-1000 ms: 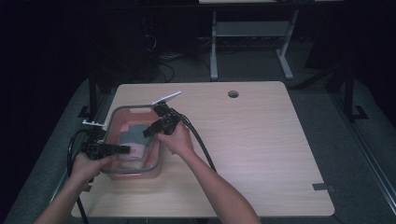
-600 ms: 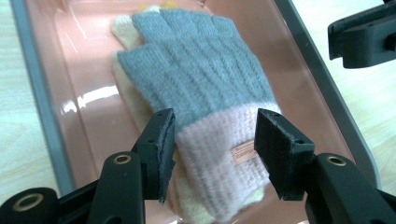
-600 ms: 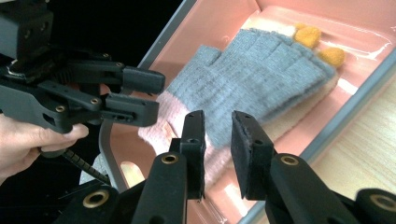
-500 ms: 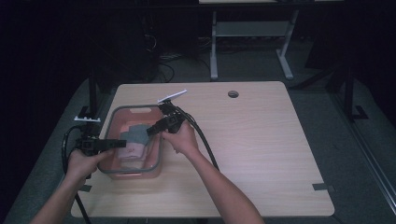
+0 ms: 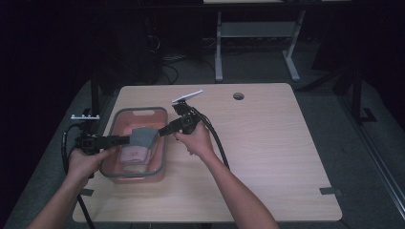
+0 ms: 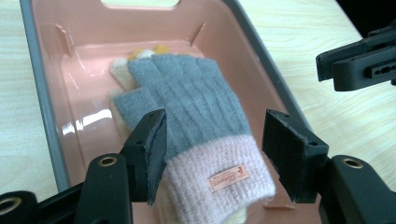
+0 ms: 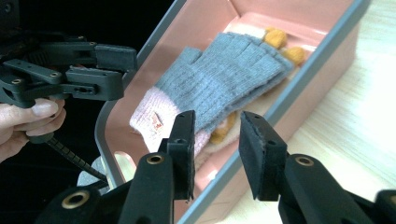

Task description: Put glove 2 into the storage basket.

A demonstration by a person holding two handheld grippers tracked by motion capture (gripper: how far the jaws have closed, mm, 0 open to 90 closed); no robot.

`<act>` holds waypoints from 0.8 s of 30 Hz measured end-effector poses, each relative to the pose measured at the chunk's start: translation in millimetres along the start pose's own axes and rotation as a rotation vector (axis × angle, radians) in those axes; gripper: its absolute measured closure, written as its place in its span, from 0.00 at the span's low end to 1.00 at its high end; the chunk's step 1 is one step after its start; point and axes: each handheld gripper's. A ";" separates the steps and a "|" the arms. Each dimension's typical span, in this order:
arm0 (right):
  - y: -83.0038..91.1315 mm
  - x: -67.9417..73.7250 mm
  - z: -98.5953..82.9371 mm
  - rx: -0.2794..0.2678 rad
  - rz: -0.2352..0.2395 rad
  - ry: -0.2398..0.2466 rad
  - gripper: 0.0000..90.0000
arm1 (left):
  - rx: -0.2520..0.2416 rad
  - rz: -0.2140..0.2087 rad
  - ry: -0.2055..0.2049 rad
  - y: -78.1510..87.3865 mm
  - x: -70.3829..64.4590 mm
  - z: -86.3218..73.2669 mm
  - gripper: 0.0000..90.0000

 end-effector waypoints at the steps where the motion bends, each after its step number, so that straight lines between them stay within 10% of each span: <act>1: 2.0 -0.4 -0.1 -0.004 0.000 -0.005 0.72 | -0.005 -0.003 0.001 0.5 -1.0 0.5 0.44; 24: 33.0 -23.8 -9.7 -0.048 0.008 -0.028 0.65 | -0.050 -0.118 -0.031 -2.1 -29.7 13.6 0.39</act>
Point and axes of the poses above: each handheld gripper's, and its own axes: y roughly backward along the jaws, z roughly out of its top, x roughly to its left, and after that the axes turned 5 degrees about -z, right-handed
